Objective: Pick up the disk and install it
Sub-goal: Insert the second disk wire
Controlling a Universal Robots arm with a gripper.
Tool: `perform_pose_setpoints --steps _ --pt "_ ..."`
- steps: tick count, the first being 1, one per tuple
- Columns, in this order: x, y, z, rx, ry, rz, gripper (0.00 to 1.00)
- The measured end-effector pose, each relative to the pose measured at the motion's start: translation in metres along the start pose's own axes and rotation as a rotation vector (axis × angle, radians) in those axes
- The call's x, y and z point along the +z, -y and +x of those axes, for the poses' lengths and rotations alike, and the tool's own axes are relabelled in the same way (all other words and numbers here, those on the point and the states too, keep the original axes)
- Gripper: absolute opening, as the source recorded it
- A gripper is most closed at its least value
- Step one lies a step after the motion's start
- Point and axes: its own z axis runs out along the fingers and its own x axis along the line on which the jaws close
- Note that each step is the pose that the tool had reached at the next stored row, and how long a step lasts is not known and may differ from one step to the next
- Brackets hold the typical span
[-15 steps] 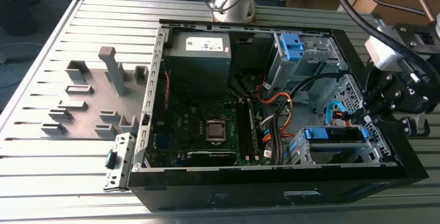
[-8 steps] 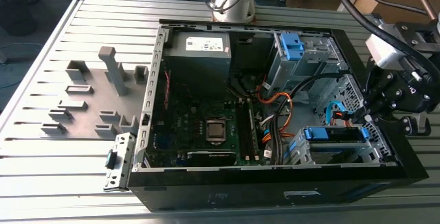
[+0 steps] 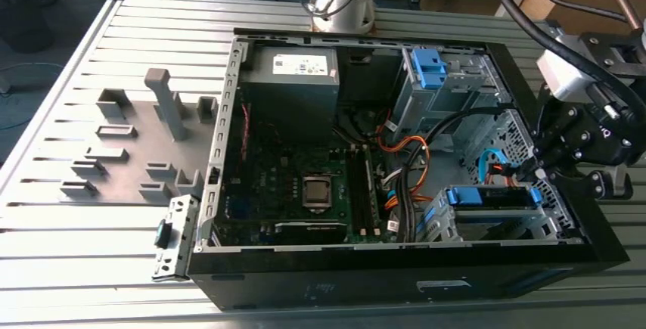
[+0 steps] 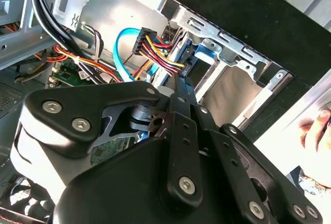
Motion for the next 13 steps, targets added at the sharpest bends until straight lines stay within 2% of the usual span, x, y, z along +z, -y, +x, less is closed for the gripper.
perform_pose_setpoints --steps 1,3,4,5,9,11,13 --pt "0.0 0.0 0.0 0.0 0.0 0.0 0.12" --pt "0.0 0.0 0.0 0.0 0.0001 0.0 0.23" --pt "0.0 0.0 0.0 0.0 0.0 0.0 0.23" --pt "0.0 0.0 0.0 0.0 0.0001 0.0 0.3" --pt "-0.0001 0.0 0.0 0.0 0.0002 0.0 0.3" --pt "-0.0043 -0.0001 -0.0004 0.0 -0.0002 0.0001 0.3" --pt "-0.0127 -0.0003 -0.001 0.0 0.0 0.0 0.3"
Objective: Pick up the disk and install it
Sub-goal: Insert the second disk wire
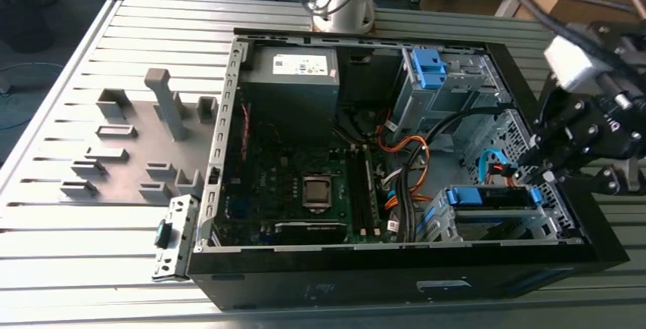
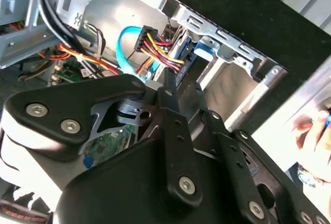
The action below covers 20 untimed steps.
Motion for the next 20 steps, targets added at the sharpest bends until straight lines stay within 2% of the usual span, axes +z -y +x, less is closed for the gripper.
perform_pose_setpoints --steps 2,4,9,14,15,18,20 --pt "-0.0046 -0.0002 -0.0004 0.0 0.0 0.0 0.3" --pt "-0.0044 -0.0011 -0.0005 0.0 0.0003 0.0001 0.3" --pt "-0.0033 -0.0089 -0.0036 0.0 0.0 0.0001 0.3" --pt "-0.0004 -0.0104 -0.006 0.0 -0.0007 0.0 0.3" --pt "0.0001 -0.0104 -0.006 -0.001 -0.0037 -0.0002 0.3" --pt "0.0024 -0.0104 -0.0057 -0.002 -0.0186 -0.0012 0.3" --pt "0.0054 -0.0104 -0.0055 -0.003 -0.0216 -0.0025 0.3"
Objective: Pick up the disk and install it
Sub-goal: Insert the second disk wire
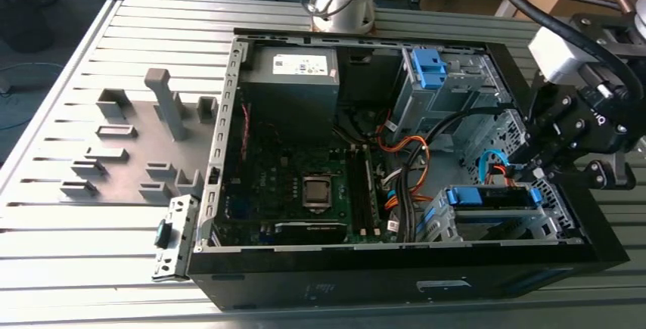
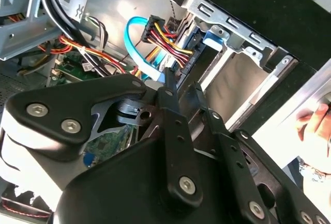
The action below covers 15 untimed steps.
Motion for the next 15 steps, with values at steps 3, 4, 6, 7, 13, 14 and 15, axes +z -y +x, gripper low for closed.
perform_pose_setpoints --steps 3,4,6,7,13,14,15 --pt "0.0031 0.0001 0.0001 -0.001 0.0004 -0.0006 0.3" --pt "0.0036 0.0002 0.0002 -0.001 0.001 -0.0007 0.3" --pt "0.0048 0.0002 0.0002 -0.001 0.0023 -0.0007 0.3" --pt "0.0049 0.0002 0.0003 -0.001 0.0031 -0.0007 0.3" --pt "0.0051 0.0002 0.0002 -0.001 0.0047 -0.0007 0.29" --pt "0.005 0.0002 0.0002 -0.001 0.0048 -0.0008 0.22" --pt "0.005 0.0002 0.0002 -0.001 0.0049 -0.0007 0.22"
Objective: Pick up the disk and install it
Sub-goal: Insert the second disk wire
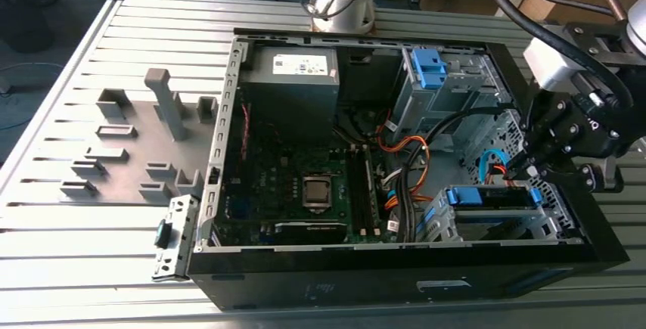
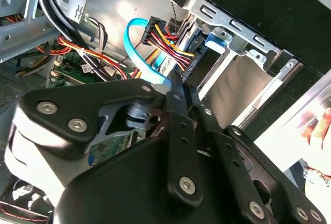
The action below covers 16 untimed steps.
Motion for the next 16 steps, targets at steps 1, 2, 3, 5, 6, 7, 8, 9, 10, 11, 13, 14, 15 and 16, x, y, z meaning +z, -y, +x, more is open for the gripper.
perform_pose_setpoints --steps 1,2,3,5,6,7,8,9,10,11,13,14,15,16 --pt "0.0 0.0 0.0 0.0 0.0001 0.0 0.16" --pt "0.0 0.0 0.0 0.0 0.0003 0.0 0.16" --pt "0.0 0.0 0.0 0.0 0.0004 0.0 0.16" --pt "0.0 0.0 0.0 0.0 0.0006 0.0 0.16" --pt "0.0 0.0 0.0 0.0 0.0008 0.0 0.16" --pt "0.0 0.0 0.0 0.0 0.0009 0.0 0.16" --pt "0.0 0.0 0.0 0.0 0.0009 0.0 0.16" --pt "0.0001 -0.0001 0.0 0.0 0.0002 0.0 0.16" --pt "0.0002 -0.0004 0.0001 0.0 -0.0016 0.0001 0.16" --pt "0.0004 -0.0012 0.0001 0.0 -0.0029 0.0 0.16" --pt "0.0016 -0.0033 0.0002 -0.002 -0.003 -0.0001 0.16" --pt "0.0021 -0.0042 0.0002 -0.004 -0.0031 -0.0002 0.16" --pt "0.0023 -0.0052 0.0002 -0.006 -0.0032 -0.0003 0.16" --pt "0.0026 -0.0058 0.0003 -0.008 -0.003 -0.0004 0.16"
